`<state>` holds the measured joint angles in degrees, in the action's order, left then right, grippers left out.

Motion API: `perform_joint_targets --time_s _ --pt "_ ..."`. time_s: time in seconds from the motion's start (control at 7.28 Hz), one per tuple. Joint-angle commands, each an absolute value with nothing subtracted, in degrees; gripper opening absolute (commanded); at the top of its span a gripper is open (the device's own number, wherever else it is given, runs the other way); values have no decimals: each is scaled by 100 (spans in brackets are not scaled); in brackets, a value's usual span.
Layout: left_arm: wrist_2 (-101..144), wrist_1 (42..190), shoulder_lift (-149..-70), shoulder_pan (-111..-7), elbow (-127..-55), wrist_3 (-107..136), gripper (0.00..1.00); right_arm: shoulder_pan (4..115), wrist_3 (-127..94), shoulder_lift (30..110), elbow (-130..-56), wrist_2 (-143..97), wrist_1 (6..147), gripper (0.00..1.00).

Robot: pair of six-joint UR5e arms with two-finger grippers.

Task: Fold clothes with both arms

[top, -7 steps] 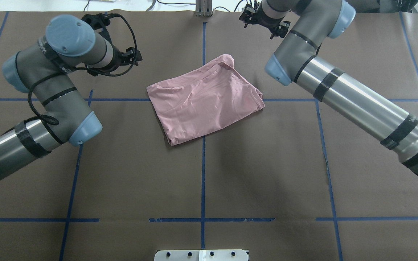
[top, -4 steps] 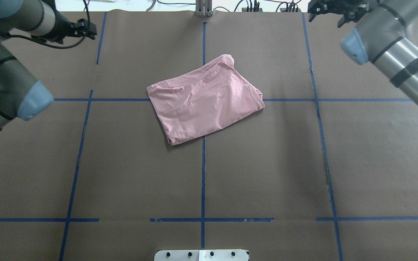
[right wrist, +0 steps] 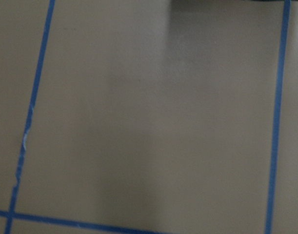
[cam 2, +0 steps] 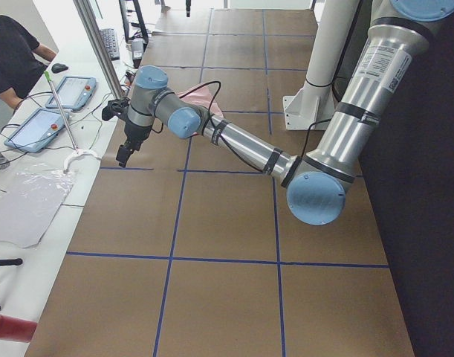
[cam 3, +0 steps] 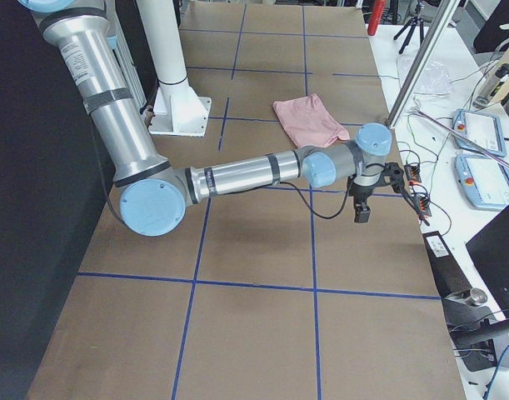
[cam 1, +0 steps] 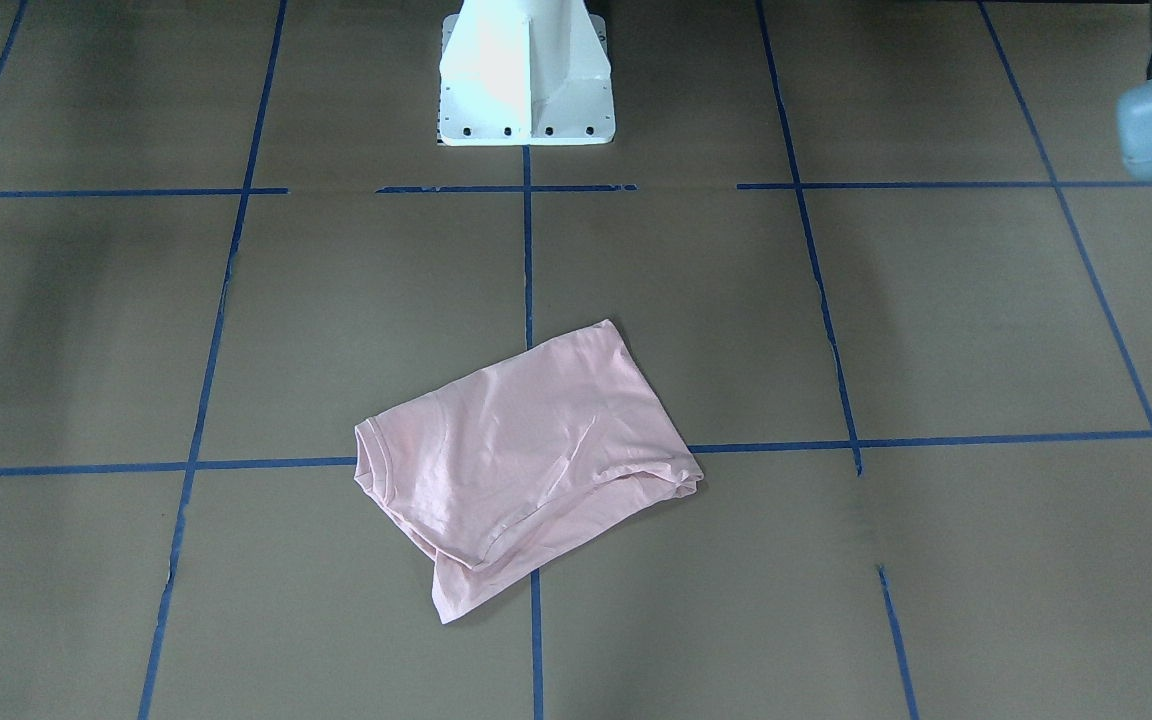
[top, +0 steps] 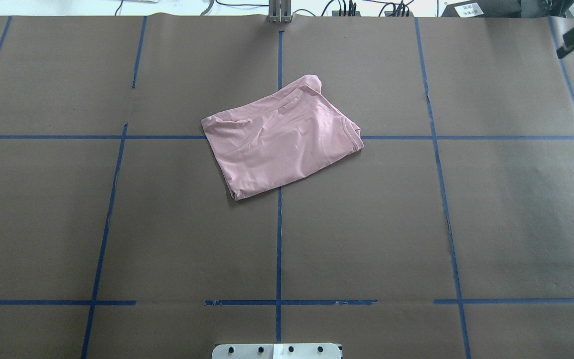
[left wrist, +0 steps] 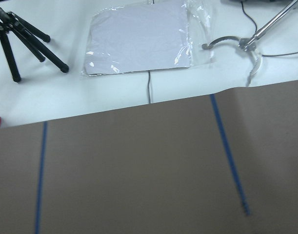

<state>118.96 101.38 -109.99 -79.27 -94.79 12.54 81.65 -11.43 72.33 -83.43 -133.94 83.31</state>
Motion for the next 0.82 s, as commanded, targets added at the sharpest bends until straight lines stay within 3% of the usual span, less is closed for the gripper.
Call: perform_joint_targets --time_s 0.0,0.27,0.69 --pt "12700 10221 -10181 -8306 -9929 694 100 8525 -343 8398 -8998 -13334 8500 100" --pt "12657 10317 -9504 -8280 -9557 624 100 8508 -412 8727 -9017 -13437 8508 100" --pt "12718 9506 -9501 -8515 -9220 189 100 8508 -431 8868 -8947 -13656 8578 100"
